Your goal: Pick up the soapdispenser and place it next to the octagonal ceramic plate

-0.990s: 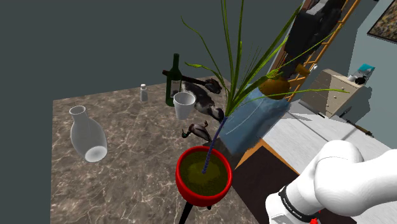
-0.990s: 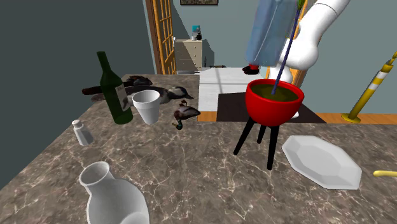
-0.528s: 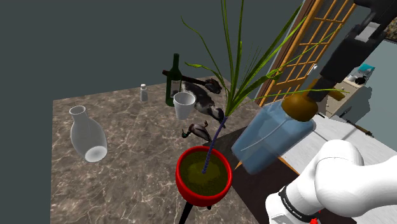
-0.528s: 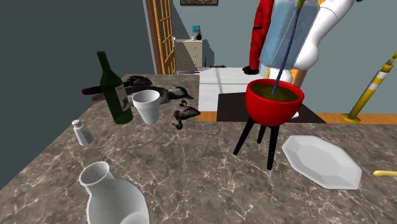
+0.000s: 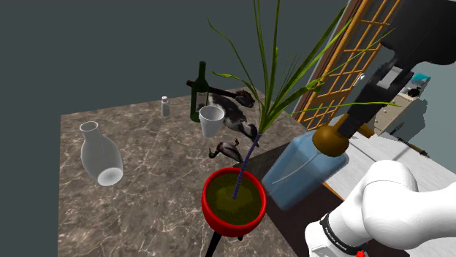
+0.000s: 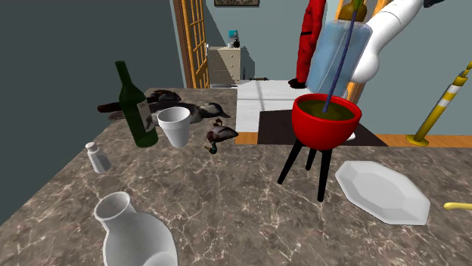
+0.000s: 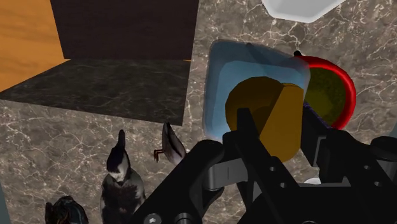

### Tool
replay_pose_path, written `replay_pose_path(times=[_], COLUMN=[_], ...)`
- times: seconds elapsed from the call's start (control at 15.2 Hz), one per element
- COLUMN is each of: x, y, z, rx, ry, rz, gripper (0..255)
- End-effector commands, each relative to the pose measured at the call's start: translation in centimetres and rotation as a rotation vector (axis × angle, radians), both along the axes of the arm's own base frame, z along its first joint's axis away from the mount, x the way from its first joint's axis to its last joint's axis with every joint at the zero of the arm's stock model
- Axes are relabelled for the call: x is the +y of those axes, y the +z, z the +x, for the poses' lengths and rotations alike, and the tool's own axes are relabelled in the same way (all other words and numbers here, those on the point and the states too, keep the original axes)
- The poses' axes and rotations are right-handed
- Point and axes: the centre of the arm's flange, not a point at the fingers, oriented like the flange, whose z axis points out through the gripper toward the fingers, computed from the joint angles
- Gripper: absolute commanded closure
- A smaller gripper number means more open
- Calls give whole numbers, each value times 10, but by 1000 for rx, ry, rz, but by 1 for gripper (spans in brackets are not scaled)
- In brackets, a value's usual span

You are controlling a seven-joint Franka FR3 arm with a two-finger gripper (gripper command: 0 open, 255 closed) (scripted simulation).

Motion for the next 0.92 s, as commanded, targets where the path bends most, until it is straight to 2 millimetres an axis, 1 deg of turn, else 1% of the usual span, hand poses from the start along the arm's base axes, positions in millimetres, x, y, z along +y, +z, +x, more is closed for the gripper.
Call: replay_pose_path(times=[0.0,0.86], x=[-1,-1], y=[-10,-79], z=[0,0], rx=[0,0], ry=[0,0], rz=[1,1], gripper=[255,255])
